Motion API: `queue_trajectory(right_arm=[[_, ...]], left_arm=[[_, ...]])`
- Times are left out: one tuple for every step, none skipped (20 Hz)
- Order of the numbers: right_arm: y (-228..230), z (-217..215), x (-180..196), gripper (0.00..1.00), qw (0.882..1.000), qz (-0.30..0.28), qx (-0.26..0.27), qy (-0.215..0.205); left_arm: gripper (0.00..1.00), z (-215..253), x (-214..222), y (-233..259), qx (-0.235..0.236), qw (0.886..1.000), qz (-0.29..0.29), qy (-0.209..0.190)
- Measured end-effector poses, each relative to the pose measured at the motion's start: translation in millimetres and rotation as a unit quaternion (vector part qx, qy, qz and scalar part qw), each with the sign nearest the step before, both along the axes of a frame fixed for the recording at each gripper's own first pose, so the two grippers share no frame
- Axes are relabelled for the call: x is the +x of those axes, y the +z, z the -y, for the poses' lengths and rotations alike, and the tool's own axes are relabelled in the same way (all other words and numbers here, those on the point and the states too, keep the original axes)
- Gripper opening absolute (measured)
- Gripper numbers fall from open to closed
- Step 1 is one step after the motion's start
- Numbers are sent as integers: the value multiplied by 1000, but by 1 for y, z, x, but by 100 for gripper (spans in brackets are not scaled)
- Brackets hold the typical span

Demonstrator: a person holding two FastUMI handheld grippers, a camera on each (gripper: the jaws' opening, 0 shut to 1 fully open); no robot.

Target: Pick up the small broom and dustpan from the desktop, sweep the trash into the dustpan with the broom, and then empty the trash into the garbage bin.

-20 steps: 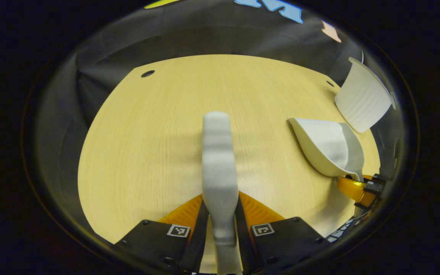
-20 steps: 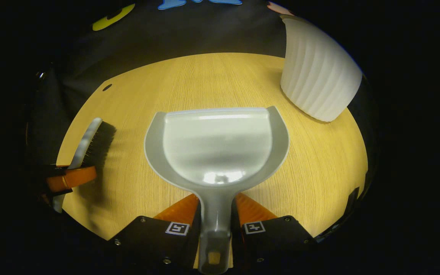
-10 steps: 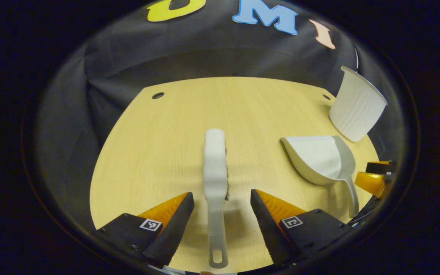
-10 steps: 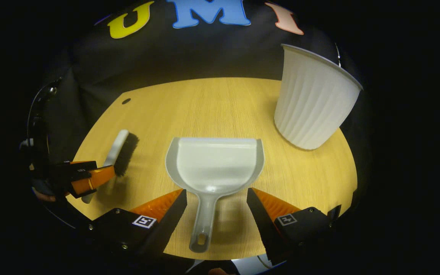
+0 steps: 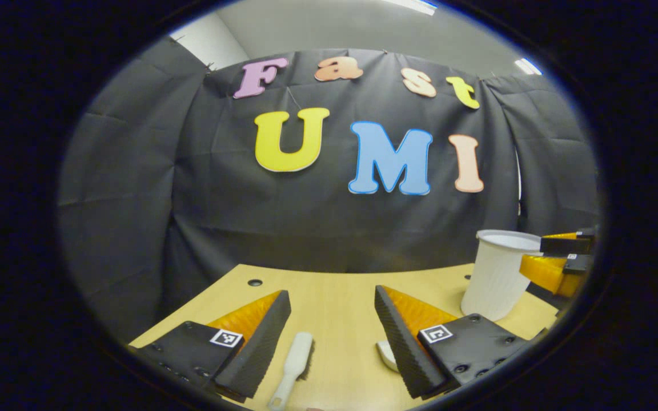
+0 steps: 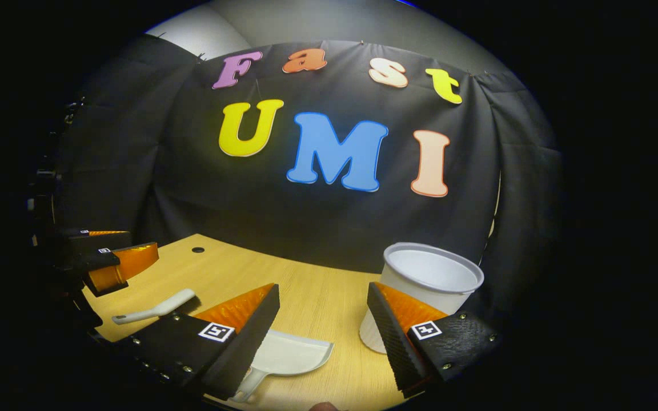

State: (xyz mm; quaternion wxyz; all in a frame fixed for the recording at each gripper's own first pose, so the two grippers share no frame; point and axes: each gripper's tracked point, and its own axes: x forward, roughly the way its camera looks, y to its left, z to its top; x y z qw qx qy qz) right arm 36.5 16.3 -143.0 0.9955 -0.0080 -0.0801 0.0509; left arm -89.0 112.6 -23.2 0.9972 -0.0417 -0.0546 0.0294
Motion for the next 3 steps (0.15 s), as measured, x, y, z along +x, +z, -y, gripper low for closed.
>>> queue_trajectory(right_arm=[[1,-1,-2,96,1000,15,-4,-4],[4,-2,-3,96,1000,27,-3,-9],[4,-1,-3,96,999,34,-1,-15]], left_arm=[[99,1,-5,8,-8,1000,13,1],[99,1,-9,14,-12,1000,28,4],[96,1,-13,16,-13,999,32,5]])
